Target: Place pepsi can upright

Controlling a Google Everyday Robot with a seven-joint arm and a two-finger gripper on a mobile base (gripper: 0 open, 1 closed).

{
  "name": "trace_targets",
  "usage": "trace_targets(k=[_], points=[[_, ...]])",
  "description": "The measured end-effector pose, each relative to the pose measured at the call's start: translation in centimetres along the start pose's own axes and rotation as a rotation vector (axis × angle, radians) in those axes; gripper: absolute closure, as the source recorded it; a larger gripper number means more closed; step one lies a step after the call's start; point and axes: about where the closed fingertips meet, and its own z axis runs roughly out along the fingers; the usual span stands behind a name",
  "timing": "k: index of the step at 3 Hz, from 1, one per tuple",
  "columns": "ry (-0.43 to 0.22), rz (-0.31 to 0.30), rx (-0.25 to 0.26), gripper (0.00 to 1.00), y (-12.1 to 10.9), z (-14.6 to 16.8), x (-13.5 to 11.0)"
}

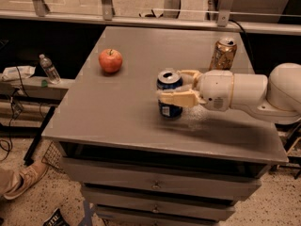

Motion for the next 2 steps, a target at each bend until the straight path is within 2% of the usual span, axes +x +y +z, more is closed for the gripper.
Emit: trace_targets(k=[1, 2], points=[[-0.029, 0.005, -0.001, 1.00, 0.41, -0.37, 0.34], [-0.030, 0.004, -0.004, 0.85, 0.51, -0.21, 0.26]])
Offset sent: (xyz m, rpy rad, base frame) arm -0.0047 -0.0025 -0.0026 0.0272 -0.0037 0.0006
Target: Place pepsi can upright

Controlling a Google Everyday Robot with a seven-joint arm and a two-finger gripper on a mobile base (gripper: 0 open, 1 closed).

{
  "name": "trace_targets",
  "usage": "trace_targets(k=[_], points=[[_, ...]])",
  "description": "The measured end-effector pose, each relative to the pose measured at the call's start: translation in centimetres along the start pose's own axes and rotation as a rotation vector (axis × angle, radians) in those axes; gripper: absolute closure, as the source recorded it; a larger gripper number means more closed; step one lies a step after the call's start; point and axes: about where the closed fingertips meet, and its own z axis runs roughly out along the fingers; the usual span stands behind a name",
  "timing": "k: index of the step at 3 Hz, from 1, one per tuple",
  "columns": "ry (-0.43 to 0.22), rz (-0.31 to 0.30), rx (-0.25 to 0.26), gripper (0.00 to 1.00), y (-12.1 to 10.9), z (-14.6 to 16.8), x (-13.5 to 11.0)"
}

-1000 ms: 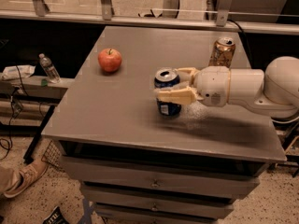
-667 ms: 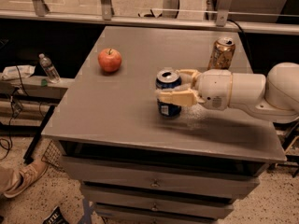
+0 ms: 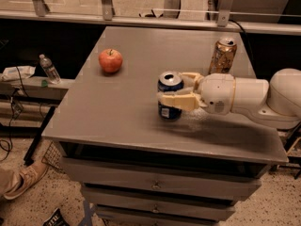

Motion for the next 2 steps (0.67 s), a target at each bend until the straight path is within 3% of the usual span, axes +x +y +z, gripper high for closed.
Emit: trace_targets(k=[2], points=[[0.000, -0.003, -0.008, 0.38, 0.24, 0.40, -0.17]])
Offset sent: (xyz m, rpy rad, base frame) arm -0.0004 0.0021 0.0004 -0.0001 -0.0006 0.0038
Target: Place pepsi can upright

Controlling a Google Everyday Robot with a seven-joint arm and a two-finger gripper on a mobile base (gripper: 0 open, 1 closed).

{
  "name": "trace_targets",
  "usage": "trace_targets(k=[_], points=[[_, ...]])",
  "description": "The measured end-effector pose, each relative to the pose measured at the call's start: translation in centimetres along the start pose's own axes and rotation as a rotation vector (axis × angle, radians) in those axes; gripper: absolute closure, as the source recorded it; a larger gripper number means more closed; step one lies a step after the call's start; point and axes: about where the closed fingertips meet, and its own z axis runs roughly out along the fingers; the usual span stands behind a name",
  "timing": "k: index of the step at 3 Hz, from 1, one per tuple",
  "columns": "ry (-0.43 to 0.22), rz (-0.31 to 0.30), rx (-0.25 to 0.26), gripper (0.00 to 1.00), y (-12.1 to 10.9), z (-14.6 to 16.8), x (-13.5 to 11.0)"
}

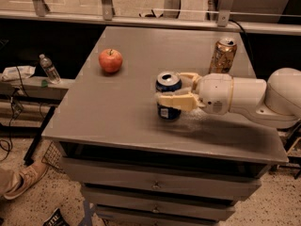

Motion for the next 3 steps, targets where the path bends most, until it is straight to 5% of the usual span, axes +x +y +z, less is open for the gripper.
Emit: trace_targets(k=[2, 3], points=[[0.000, -0.003, -0.008, 0.00, 0.23, 0.40, -0.17], [0.000, -0.003, -0.008, 0.00, 0.23, 0.38, -0.16]])
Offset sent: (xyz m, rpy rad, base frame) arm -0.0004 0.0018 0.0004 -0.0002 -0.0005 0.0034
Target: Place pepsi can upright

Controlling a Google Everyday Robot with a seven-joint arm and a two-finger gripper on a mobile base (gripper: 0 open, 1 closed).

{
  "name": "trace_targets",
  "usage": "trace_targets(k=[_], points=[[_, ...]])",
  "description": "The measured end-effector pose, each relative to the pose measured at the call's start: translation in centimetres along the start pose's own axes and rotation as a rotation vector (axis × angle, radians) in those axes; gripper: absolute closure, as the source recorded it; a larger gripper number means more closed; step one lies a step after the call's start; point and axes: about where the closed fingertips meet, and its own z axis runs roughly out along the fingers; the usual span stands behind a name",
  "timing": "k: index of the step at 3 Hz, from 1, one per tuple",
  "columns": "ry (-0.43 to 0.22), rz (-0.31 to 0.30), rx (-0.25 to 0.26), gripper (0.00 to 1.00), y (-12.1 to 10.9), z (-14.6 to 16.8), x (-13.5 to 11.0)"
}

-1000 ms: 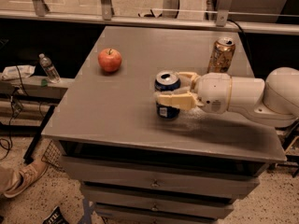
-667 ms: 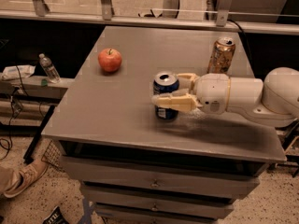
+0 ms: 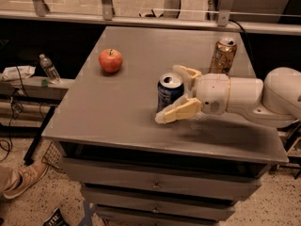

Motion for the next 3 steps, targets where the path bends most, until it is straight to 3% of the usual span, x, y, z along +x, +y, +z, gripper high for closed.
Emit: trace_targets(k=[1, 2, 3], points=[[0.037, -0.020, 0.021, 0.00, -0.6, -1.2, 0.1], [0.140, -0.054, 0.080, 0.00, -2.1, -4.3, 0.5], [0.284, -0.077, 0.148, 0.00, -3.4, -8.0, 0.8]])
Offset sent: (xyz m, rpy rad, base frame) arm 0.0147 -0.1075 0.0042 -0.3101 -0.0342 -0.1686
